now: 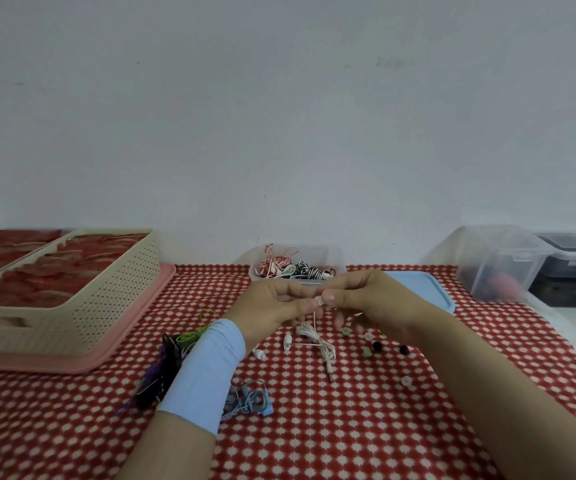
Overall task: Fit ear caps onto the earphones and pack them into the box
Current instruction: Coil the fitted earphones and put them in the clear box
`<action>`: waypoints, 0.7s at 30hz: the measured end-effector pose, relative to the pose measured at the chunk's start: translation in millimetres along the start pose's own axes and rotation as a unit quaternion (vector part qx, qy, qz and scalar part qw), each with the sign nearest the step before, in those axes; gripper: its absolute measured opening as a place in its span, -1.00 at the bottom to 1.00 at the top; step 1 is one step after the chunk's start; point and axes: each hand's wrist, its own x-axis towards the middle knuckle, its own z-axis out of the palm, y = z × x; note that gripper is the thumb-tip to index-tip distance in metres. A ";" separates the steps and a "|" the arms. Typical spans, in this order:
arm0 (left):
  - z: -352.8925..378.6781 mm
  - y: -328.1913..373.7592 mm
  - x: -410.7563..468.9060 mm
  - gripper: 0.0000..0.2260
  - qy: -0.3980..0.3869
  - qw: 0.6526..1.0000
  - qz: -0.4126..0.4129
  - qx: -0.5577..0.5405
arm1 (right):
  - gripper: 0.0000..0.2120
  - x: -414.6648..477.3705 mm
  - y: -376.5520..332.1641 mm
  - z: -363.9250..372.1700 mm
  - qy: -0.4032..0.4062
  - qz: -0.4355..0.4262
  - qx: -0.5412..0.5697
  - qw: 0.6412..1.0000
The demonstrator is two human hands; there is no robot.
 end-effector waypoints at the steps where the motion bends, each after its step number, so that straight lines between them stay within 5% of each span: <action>1: -2.2 0.9 0.0 -0.90 0.007 1.000 -0.001 0.010 | -0.80 -0.4 -1.8 -0.2 0.005 0.001 0.000 1.000; 6: -11.7 0.1 -5.5 -0.89 0.064 0.995 -0.011 0.073 | -0.85 0.3 -9.3 4.5 0.045 0.019 -0.204 0.978; 10: -17.6 -2.5 -13.4 -0.88 0.095 0.991 0.000 0.097 | -0.46 0.0 -11.3 33.1 -0.066 0.084 -0.447 0.888; 12: -22.9 -3.7 -17.8 -0.82 0.105 0.984 0.014 0.142 | -0.42 2.0 -11.6 46.3 -0.056 0.094 -0.463 0.879; 15: -30.3 -0.8 -23.2 -0.85 0.097 0.973 0.011 0.208 | -0.66 6.7 -14.2 53.4 -0.028 0.066 -0.495 0.866; 18: -35.5 10.7 -20.2 -0.90 0.095 0.963 0.014 0.252 | -0.85 8.7 -27.2 45.9 -0.005 0.061 -0.413 0.909; 21: -41.8 29.1 -8.9 -0.91 0.108 0.961 0.018 0.254 | -0.79 12.5 -52.6 28.3 0.035 0.037 -0.341 0.939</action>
